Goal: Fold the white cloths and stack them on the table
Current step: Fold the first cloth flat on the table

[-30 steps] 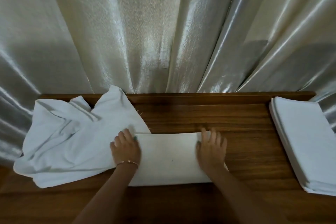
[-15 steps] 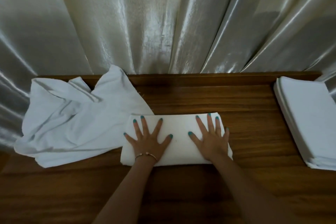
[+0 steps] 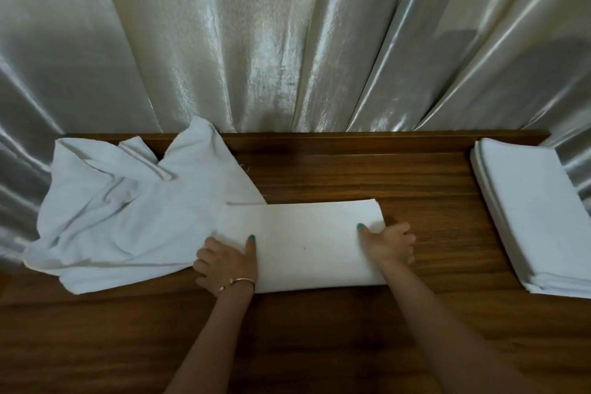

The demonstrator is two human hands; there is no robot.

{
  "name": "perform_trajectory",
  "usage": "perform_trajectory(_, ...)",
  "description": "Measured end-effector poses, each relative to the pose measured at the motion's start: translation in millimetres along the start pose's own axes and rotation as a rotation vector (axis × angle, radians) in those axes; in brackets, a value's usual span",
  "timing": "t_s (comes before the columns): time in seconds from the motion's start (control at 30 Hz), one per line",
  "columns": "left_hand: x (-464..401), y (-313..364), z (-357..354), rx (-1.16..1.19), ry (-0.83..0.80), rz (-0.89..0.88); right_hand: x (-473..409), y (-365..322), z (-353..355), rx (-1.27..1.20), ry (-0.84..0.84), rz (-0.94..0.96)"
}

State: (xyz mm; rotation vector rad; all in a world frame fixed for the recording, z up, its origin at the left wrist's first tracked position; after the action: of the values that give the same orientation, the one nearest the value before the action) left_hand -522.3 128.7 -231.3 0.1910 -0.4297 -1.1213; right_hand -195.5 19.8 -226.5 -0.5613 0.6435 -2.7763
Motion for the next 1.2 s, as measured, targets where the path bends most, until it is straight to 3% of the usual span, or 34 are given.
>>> perform_trajectory(0.17,-12,-7,4,0.048,-0.164,0.180,-20,6,-8,-0.041,-0.207,-0.128)
perform_trajectory(0.3,-27,-16,0,-0.052,-0.304,0.198,-16,-2,-12,-0.076,-0.317,-0.073)
perform_trajectory(0.47,-12,-21,-5,-0.161,-0.518,0.126,-5,-18,-4,-0.028,-0.301,0.125)
perform_trajectory(0.6,-10,-26,-1,0.100,-0.537,0.235,-4,-23,5,-0.037,-0.288,0.228)
perform_trajectory(0.73,-6,-21,2,0.550,-0.520,0.375,-10,-20,15,-0.095,-0.254,0.260)
perform_trajectory(0.93,16,29,10,1.071,-0.755,0.282,-19,-11,37,-0.249,-0.235,0.346)
perform_trajectory(1.2,-3,107,16,1.152,-0.782,0.016,-79,-56,76,-0.352,-0.135,0.436)
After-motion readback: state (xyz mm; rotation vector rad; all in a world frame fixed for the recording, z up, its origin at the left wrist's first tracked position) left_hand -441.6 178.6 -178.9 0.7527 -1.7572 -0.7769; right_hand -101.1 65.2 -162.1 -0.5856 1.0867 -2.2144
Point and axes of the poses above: each hand's wrist, its own x-axis away from the middle knuckle, its own z-axis out of the back of the hand, y = z × x, the point moved 7 cm from there along -x, towards the middle knuckle, and after that the axes turned 2 degrees about y, right-handed, at the moved point
